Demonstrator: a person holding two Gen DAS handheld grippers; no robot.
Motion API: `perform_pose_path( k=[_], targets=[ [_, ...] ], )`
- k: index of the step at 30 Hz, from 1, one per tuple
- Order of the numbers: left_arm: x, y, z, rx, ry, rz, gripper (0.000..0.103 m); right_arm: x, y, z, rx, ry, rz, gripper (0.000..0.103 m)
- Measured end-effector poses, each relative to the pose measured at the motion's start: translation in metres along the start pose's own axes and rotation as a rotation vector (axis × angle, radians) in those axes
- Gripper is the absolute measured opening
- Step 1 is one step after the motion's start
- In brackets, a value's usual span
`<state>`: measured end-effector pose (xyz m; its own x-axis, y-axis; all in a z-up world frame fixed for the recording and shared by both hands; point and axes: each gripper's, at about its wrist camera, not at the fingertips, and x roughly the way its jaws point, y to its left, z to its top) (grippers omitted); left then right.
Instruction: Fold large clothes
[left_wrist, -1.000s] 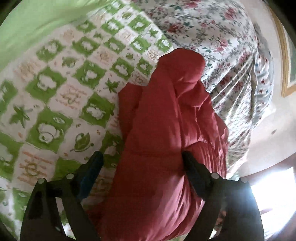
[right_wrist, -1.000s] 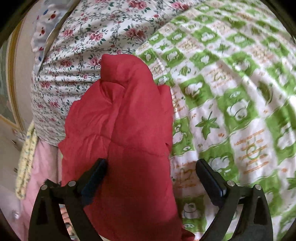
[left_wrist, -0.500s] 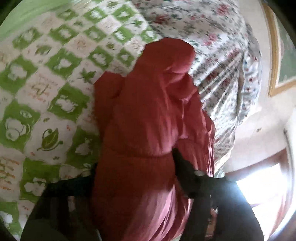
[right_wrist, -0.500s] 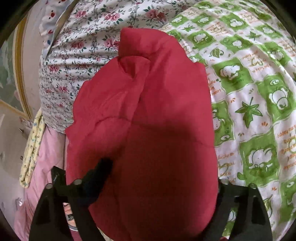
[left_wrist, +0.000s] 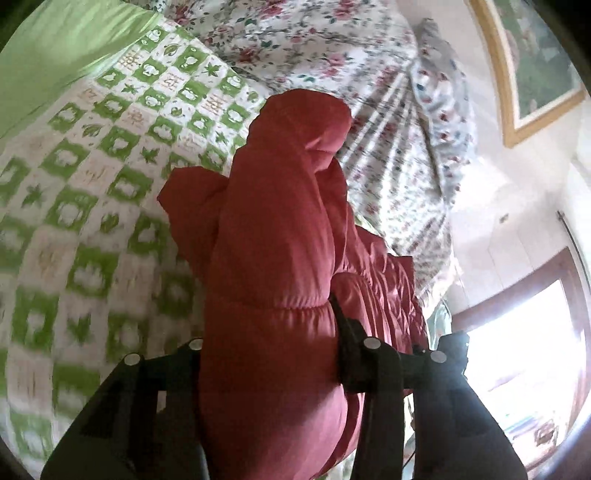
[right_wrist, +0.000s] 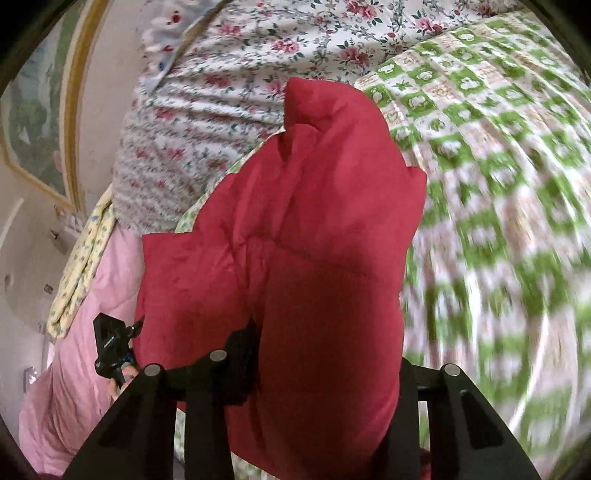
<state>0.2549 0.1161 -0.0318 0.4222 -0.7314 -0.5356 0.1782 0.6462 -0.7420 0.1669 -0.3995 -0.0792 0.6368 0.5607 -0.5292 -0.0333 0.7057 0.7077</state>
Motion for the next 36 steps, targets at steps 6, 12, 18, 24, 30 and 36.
perform_pose_path(
  k=[6,12,18,24,30,36],
  targets=[
    [-0.035,0.003,-0.05,-0.032,0.011,-0.021,0.04,-0.037,0.008,-0.056,0.02,0.008,0.022,0.04],
    [-0.057,0.016,-0.093,-0.043,0.022,-0.015,0.04,-0.054,0.006,-0.099,0.044,0.019,0.041,0.04],
    [-0.044,0.04,-0.109,-0.077,0.024,0.083,0.041,-0.044,-0.003,-0.104,0.055,0.002,-0.003,0.048],
    [-0.036,0.038,-0.11,-0.033,-0.024,0.188,0.051,-0.031,-0.021,-0.104,0.088,-0.025,-0.016,0.062],
    [-0.043,0.02,-0.112,0.052,-0.069,0.34,0.067,-0.032,-0.024,-0.108,0.104,-0.034,-0.041,0.073],
    [-0.072,0.01,-0.115,0.073,-0.151,0.43,0.074,-0.045,-0.014,-0.109,0.086,-0.054,-0.115,0.08]
  ],
)
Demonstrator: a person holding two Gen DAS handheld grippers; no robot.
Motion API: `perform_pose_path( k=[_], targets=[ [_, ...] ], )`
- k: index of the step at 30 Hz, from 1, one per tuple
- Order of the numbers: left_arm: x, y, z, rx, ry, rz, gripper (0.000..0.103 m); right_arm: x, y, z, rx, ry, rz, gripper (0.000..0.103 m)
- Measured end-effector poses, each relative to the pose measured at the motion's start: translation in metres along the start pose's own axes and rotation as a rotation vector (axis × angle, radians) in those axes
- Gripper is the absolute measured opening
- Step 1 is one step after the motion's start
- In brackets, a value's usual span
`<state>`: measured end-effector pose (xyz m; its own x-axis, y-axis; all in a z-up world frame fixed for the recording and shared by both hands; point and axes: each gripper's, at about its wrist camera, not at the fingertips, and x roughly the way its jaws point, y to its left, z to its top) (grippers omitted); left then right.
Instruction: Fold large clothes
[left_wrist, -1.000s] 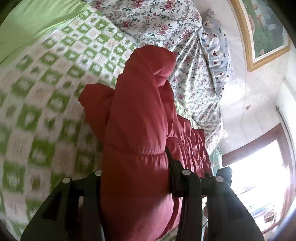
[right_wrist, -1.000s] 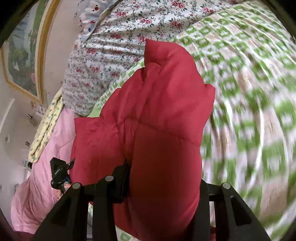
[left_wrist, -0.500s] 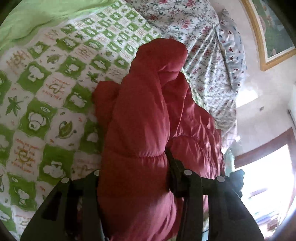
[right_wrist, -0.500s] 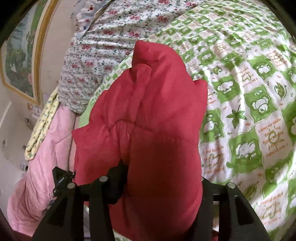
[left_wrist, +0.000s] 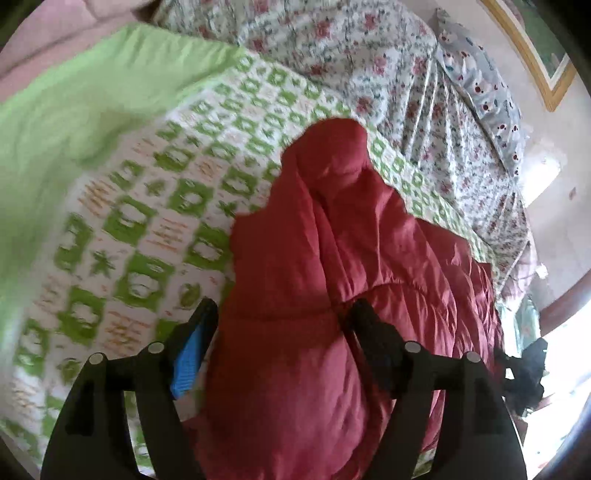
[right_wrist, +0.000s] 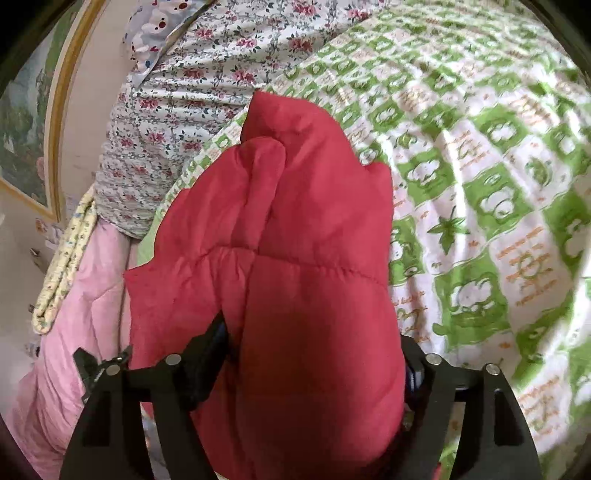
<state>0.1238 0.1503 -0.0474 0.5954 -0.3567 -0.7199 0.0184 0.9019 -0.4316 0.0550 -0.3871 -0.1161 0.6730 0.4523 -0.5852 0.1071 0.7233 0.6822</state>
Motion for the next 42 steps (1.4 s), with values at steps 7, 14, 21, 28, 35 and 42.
perform_pose_path(
  k=[7,14,21,28,35,42],
  targets=[
    [-0.036,-0.011,0.002,0.068,-0.072,0.022,0.075,-0.031,0.018,0.0,-0.065,-0.112,-0.141,0.084],
    [-0.048,-0.06,-0.021,0.215,-0.062,-0.047,0.075,-0.058,0.069,-0.02,-0.278,-0.255,-0.304,0.084],
    [-0.039,-0.109,-0.051,0.37,-0.016,-0.085,0.075,-0.031,0.135,-0.056,-0.527,-0.195,-0.254,0.084],
    [-0.015,-0.123,-0.067,0.433,0.027,-0.062,0.075,0.015,0.168,-0.082,-0.673,-0.091,-0.244,0.084],
    [0.021,-0.113,-0.057,0.429,0.015,0.039,0.076,0.062,0.157,-0.07,-0.677,-0.039,-0.331,0.09],
    [0.053,-0.113,-0.017,0.393,0.018,0.104,0.076,0.087,0.145,-0.018,-0.595,-0.029,-0.399,0.09]
  ],
)
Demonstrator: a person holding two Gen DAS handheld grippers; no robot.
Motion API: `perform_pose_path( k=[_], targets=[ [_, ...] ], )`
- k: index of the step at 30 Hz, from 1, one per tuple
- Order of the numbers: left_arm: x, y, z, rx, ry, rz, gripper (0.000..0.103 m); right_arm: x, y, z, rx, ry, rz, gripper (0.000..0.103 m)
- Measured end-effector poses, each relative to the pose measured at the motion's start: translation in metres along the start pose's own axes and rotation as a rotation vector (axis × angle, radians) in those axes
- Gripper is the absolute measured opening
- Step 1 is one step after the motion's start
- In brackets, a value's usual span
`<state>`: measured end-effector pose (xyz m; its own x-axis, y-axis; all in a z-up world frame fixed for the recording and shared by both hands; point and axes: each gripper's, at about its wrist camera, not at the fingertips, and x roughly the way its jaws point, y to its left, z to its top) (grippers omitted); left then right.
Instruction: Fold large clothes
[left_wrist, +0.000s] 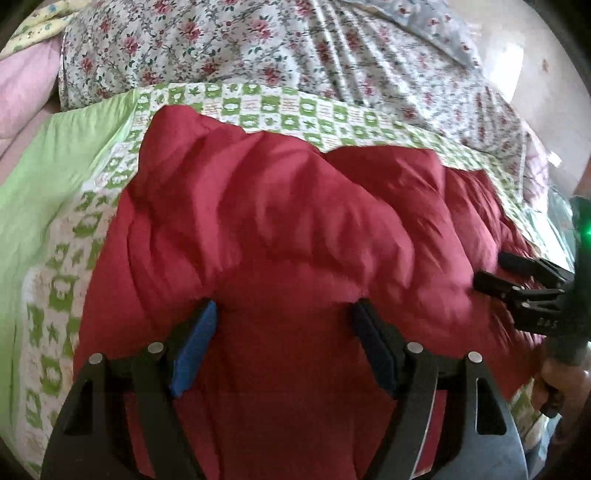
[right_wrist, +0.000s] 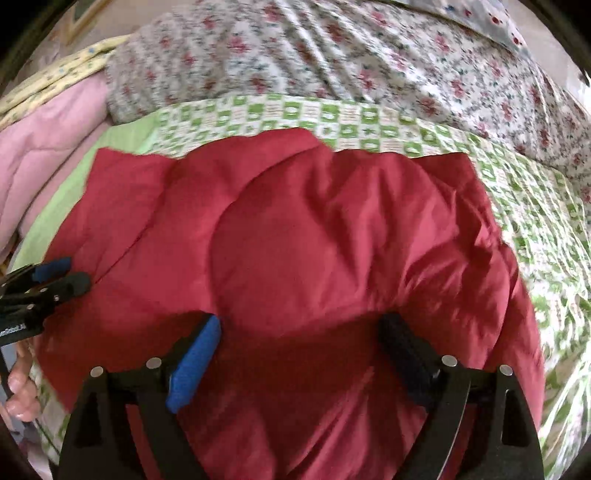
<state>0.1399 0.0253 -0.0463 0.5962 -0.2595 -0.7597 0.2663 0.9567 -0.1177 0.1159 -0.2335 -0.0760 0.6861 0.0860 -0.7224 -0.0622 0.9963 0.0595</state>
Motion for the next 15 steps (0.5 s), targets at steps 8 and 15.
perform_pose_path(
  k=[8,15],
  targets=[
    [0.047,0.032,0.042,-0.152,0.101,0.022,0.076,0.024,-0.044,0.028,0.145,0.038,-0.005,0.09],
    [0.079,0.041,0.067,-0.19,0.153,0.066,0.078,0.043,-0.081,0.031,0.267,0.045,-0.004,0.09]
  ],
)
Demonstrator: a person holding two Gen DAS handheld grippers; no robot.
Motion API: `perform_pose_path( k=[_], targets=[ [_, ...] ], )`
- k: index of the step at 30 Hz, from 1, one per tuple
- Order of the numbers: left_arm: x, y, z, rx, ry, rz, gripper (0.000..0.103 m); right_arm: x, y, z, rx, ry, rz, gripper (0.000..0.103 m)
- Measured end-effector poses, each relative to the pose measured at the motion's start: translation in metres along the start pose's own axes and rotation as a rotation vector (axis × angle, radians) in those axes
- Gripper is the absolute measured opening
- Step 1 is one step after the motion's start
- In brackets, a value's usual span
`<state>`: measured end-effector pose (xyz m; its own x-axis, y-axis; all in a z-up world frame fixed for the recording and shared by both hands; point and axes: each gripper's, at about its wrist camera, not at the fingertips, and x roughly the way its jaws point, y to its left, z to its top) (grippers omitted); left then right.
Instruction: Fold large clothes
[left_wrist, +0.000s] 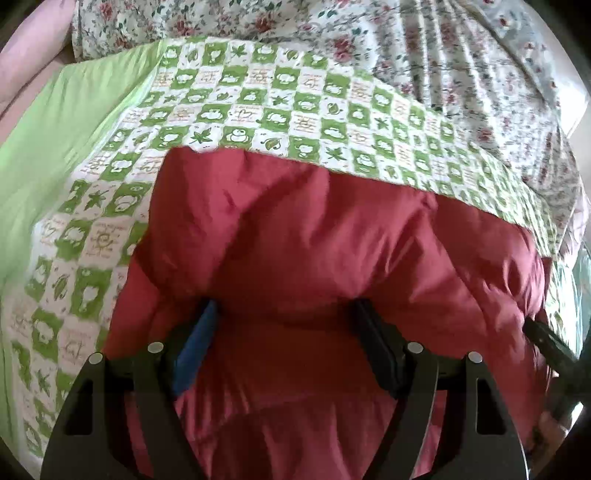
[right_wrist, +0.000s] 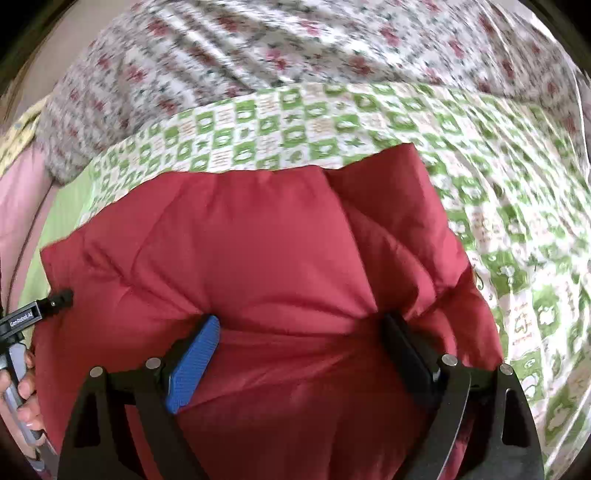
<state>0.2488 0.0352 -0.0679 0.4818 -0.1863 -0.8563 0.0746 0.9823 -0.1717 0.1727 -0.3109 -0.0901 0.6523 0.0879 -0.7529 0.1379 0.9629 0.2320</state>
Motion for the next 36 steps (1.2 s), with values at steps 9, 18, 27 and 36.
perform_pose_path(
  k=[9,18,27,36],
  targets=[
    [0.002,0.012,0.008,-0.049,0.011,-0.023,0.082,0.005,-0.01,0.0,0.046,0.002,0.028,0.09],
    [-0.086,0.006,-0.054,0.032,-0.09,-0.119,0.082,-0.004,-0.008,0.0,0.038,-0.027,0.036,0.09],
    [-0.123,-0.004,-0.109,0.139,-0.086,-0.145,0.081,-0.092,0.03,-0.041,-0.077,-0.129,0.068,0.091],
    [-0.096,0.002,-0.131,0.119,-0.025,-0.114,0.082,-0.084,0.034,-0.102,-0.185,-0.027,-0.055,0.095]
  ],
)
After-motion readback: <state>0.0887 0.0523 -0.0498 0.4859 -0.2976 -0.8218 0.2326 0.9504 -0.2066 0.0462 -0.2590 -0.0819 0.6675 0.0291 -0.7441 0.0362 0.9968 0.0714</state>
